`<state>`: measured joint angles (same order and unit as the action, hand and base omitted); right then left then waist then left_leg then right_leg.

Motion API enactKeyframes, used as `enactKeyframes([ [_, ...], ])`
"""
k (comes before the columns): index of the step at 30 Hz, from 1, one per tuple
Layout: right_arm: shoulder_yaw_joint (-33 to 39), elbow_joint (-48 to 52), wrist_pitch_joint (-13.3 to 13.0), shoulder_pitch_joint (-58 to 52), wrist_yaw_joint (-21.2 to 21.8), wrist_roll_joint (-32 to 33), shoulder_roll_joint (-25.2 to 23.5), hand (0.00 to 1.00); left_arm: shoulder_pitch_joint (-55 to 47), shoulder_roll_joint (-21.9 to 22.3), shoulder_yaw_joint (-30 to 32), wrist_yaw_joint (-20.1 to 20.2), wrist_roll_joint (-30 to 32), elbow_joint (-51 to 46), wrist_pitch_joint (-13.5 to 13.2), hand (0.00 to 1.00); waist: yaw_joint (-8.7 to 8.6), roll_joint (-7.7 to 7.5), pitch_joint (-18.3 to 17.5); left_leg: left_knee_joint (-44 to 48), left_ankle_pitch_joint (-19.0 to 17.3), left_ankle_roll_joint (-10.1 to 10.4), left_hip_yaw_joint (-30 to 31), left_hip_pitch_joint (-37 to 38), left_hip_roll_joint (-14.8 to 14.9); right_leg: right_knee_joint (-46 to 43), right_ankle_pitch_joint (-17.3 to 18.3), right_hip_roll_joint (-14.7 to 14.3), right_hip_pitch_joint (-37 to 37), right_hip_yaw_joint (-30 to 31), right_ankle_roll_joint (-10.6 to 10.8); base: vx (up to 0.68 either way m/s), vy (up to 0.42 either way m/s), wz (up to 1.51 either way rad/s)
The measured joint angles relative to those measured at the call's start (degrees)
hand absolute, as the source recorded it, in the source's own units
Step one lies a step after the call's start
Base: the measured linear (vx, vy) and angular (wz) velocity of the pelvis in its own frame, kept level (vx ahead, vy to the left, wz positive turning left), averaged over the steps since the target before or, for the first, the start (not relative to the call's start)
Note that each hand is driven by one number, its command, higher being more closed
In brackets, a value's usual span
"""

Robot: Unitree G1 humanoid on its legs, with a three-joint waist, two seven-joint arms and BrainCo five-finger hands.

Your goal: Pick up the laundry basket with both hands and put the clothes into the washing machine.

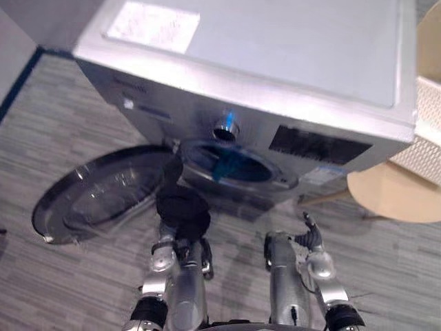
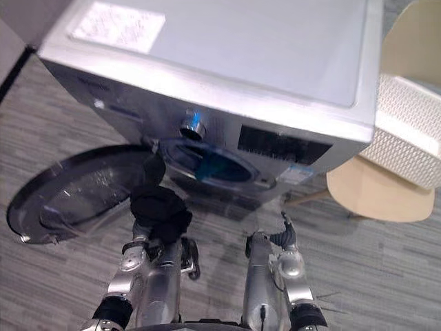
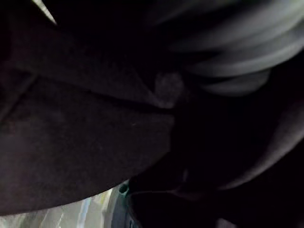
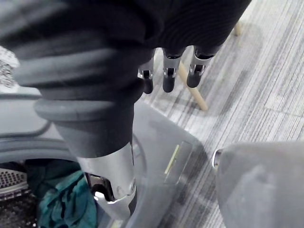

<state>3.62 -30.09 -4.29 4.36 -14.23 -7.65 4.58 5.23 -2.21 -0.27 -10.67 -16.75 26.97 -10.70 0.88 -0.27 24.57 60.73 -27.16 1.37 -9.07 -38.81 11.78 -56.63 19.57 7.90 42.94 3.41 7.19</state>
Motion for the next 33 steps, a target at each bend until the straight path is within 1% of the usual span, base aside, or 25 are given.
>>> enactKeyframes([
  [1, 0.09, 1.47, -0.03, 1.26, -0.85, 1.85, -0.39, 0.0, 1.27, 0.59, -0.01, -0.8, -3.71, -1.13, -0.47, 1.0, 0.06, -0.06, 0.12, 3.07, -0.69, -0.08, 0.43, -4.6, 0.81, -2.7, 0.19, -0.46, 4.67, 0.06, -0.18, -0.21, -0.033, -0.17],
  [2, 0.7, 2.81, -0.06, 3.01, -1.46, 3.38, -1.07, 0.0, 3.49, 1.41, 0.51, -1.28, -6.27, -2.24, -0.73, 1.0, 0.03, -0.11, 1.1, 6.25, -1.05, -0.14, 0.78, -8.86, 1.83, -5.41, 0.23, -1.15, 8.91, 0.21, -0.43, -0.2, -0.039, -0.18],
  [3, 1.03, 3.24, -0.06, 3.51, -1.79, 3.75, -1.29, 0.0, 4.54, 1.57, 0.52, -1.6, -7.17, -2.52, -0.89, 1.0, 0.07, -0.07, 1.63, 7.61, -1.16, -0.2, 0.97, -10.32, 2.19, -6.61, 0.25, -1.32, 10.42, 0.25, -0.51, -0.15, -0.041, -0.18],
  [5, 1.89, 4.67, -0.13, 5.21, -2.92, 5.66, -2.09, 0.0, 9.55, 2.56, 0.75, -3.39, -10.75, -5.38, -1.07, 1.0, 0.09, -0.69, 2.76, 14.1, -2.6, -0.3, 1.38, -17.96, 3.46, -13.15, 0.98, -2.29, 18.78, 1.48, -0.59, -0.11, -0.052, -0.18],
  [6, 2.54, 5.91, -0.25, 5.51, -3.21, 5.99, -2.04, 0.0, 10.75, 2.62, 0.98, -3.58, -11.29, -5.98, -1.12, 1.0, 0.01, -0.82, 2.91, 15.39, -2.79, -0.45, 1.45, -19.61, 3.62, -14.46, 1.19, -2.56, 20.62, 1.83, -0.4, -0.13, -0.088, -0.17],
  [8, 4.27, 7.32, -1.01, 7.48, -4.43, 7.82, -1.74, 0.0, 17.92, 2.54, 1.05, -5.49, -13.26, -6.72, -1.48, 1.0, -0.23, -0.95, 3.82, 21.54, -4.0, -0.4, 2.94, -26.72, 4.41, -20.15, 2.12, -3.31, 27.56, 2.14, -0.46, -0.1, -0.086, -0.07],
  [9, 5.05, 7.87, -1.33, 7.71, -4.63, 8.16, -1.76, 0.0, 19.43, 2.47, 1.11, -5.85, -13.76, -6.73, -1.56, 1.0, -0.34, -0.98, 3.96, 22.58, -4.25, -0.38, 3.27, -27.99, 4.5, -21.21, 2.33, -3.34, 28.79, 2.12, -0.45, -0.09, -0.081, 0.03],
  [10, 6.11, 9.35, -2.12, 7.84, -4.74, 8.99, -1.73, 0.0, 22.78, 2.34, 1.31, -6.51, -14.74, -6.75, -1.73, 1.0, -0.51, -1.1, 4.03, 24.8, -4.58, -0.47, 3.9, -30.96, 4.74, -23.36, 2.73, -3.52, 31.63, 2.14, -0.36, -0.07, -0.071, 0.01],
  [11, 6.35, 10.04, -2.4, 8.14, -4.76, 9.56, -1.74, 0.0, 24.64, 1.99, 1.54, -7.03, -15.35, -6.74, -1.8, 1.0, -0.63, -1.42, 4.22, 25.89, -4.75, -0.52, 4.09, -32.22, 5.05, -24.4, 2.88, -3.81, 32.94, 2.27, -0.3, -0.08, -0.09, -0.02],
  [12, 6.5, 10.68, -2.76, 8.99, -4.75, 9.9, -1.8, 0.0, 27.31, 1.28, 2.26, -7.39, -16.58, -6.75, -1.93, 1.0, -1.17, -2.01, 4.55, 27.33, -5.04, -0.29, 4.38, -33.81, 5.24, -25.78, 3.02, -3.93, 34.65, 2.36, -0.38, -0.08, -0.078, -0.02],
  [13, 6.54, 11.74, -3.28, 9.34, -4.75, 10.07, -1.84, 0.0, 30.21, 0.35, 2.82, -8.22, -18.33, -6.75, -2.13, 1.0, -1.6, -2.04, 4.56, 28.57, -5.18, -0.09, 4.88, -35.84, 5.26, -26.95, 3.1, -4.02, 36.46, 2.3, -0.38, -0.07, -0.07, 0.01],
  [14, 6.7, 12.46, -3.4, 9.35, -4.77, 10.3, -1.8, 0.0, 31.76, -0.24, 2.98, -8.53, -19.72, -6.71, -2.15, 1.0, -1.84, -2.05, 4.56, 29.1, -5.19, -0.09, 5.03, -36.71, 5.27, -27.42, 3.14, -4.06, 37.33, 2.31, -0.32, -0.07, -0.056, 0.03],
  [15, 7.54, 13.43, -3.85, 9.31, -4.91, 10.45, -1.72, 0.0, 35.68, -2.1, 3.28, -9.26, -22.26, -6.62, -2.31, 1.0, -2.42, -2.09, 4.58, 30.18, -5.2, -0.08, 5.25, -38.83, 5.33, -28.42, 3.18, -4.25, 39.37, 2.47, -0.24, -0.05, -0.037, 0.0],
  [16, 7.69, 13.42, -3.91, 9.29, -5.13, 10.44, -1.59, 0.0, 37.41, -3.03, 3.44, -9.62, -23.43, -6.52, -2.48, 1.0, -2.62, -2.14, 4.6, 30.45, -5.2, -0.08, 5.29, -39.57, 5.36, -28.61, 3.18, -4.33, 40.15, 2.54, -0.24, -0.04, -0.031, -0.04],
  [17, 7.59, 13.18, -3.76, 9.13, -5.61, 10.45, -1.45, 0.0, 41.08, -4.86, 4.37, -9.76, -26.49, -5.95, -3.04, 1.0, -3.05, -2.34, 4.71, 30.88, -5.19, -0.09, 5.4, -40.88, 5.62, -28.8, 3.09, -4.71, 41.39, 2.6, -0.28, -0.02, -0.019, -0.09],
  [18, 7.54, 12.72, -3.43, 8.84, -5.64, 10.45, -1.62, 0.0, 43.02, -5.64, 5.0, -9.84, -27.6, -5.4, -3.31, 1.0, -3.13, -2.46, 4.78, 31.2, -5.19, -0.09, 5.51, -41.44, 5.97, -28.91, 2.97, -5.02, 41.94, 2.57, -0.31, -0.02, -0.019, -0.15],
  [19, 7.46, 12.49, -2.97, 7.67, -5.66, 10.47, -2.16, 0.0, 47.19, -7.16, 5.45, -10.26, -29.68, -3.77, -3.68, 1.0, -3.28, -2.61, 4.86, 31.8, -5.2, -0.09, 5.67, -42.55, 6.24, -29.29, 2.88, -5.26, 43.0, 2.54, -0.37, -0.01, -0.019, -0.14],
  [20, 7.28, 12.5, -2.93, 6.55, -5.61, 10.66, -2.8, 0.0, 51.43, -8.76, 5.48, -10.77, -32.85, -2.48, -4.05, 1.0, -3.44, -2.64, 4.88, 32.04, -5.16, -0.15, 5.84, -43.73, 6.35, -29.37, 2.64, -5.5, 44.16, 2.52, -0.19, 0.0, -0.012, -0.11],
  [22, 6.67, 12.88, -2.6, 5.97, -5.42, 11.9, -3.28, 0.0, 57.24, -10.65, 5.5, -10.95, -36.22, -1.15, -5.21, 1.0, -4.06, -3.11, 5.11, 32.63, -5.18, -0.59, 5.81, -45.03, 7.16, -29.33, 1.8, -6.05, 45.59, 2.43, -0.48, 0.02, -0.005, -0.17],
  [25, 5.36, 14.42, -3.08, 5.81, -4.43, 12.14, -3.53, 0.0, 64.59, -11.62, 5.27, -11.01, -39.09, 0.85, -6.36, 1.0, -5.11, -3.51, 5.31, 33.23, -5.29, -0.71, 6.01, -46.54, 7.75, -29.36, 1.63, -6.56, 46.74, 2.25, -0.41, 0.02, 0.0, -0.13],
  [27, 5.33, 15.83, -3.21, 5.29, -4.21, 12.16, -3.6, 0.0, 67.81, -12.71, 4.44, -10.98, -40.77, 0.9, -6.9, 1.0, -5.34, -3.52, 5.31, 33.54, -5.51, -0.82, 5.93, -47.3, 8.21, -29.3, 1.39, -6.94, 47.66, 2.31, -0.34, 0.02, 0.004, -0.13],
  [30, 4.8, 16.59, -3.27, 5.16, -3.12, 12.3, -4.03, 0.0, 73.22, -15.12, 4.34, -10.61, -45.59, 0.9, -9.54, 1.0, -6.49, -3.53, 5.31, 33.59, -5.59, -0.95, 5.64, -48.16, 8.43, -29.07, 1.2, -7.37, 48.67, 2.64, -0.1, 0.02, 0.011, -0.1],
  [31, 4.66, 17.14, -3.29, 4.89, -2.84, 12.28, -4.23, 0.0, 74.8, -15.94, 4.34, -10.55, -47.52, 0.87, -10.69, 1.0, -6.41, -3.54, 5.31, 33.59, -5.78, -1.02, 5.38, -48.15, 8.98, -28.8, 1.04, -7.92, 48.88, 2.79, -0.02, 0.02, 0.008, -0.16],
  [32, 4.47, 17.38, -3.29, 4.8, -2.7, 12.3, -4.22, 0.0, 75.45, -16.42, 4.33, -10.52, -48.32, 0.84, -11.24, 1.0, -6.45, -3.54, 5.31, 33.58, -5.87, -1.18, 5.21, -48.15, 9.29, -28.66, 0.9, -8.02, 49.01, 2.79, -0.08, 0.03, 0.011, -0.18],
  [33, 4.31, 17.82, -3.36, 4.55, -2.13, 12.29, -4.23, 0.0, 76.83, -17.25, 4.35, -10.47, -49.61, 0.84, -12.4, 1.0, -6.63, -3.54, 5.31, 33.5, -5.92, -1.23, 4.93, -48.2, 9.39, -28.54, 0.81, -8.11, 49.28, 2.97, -0.07, 0.03, 0.013, -0.1],
])
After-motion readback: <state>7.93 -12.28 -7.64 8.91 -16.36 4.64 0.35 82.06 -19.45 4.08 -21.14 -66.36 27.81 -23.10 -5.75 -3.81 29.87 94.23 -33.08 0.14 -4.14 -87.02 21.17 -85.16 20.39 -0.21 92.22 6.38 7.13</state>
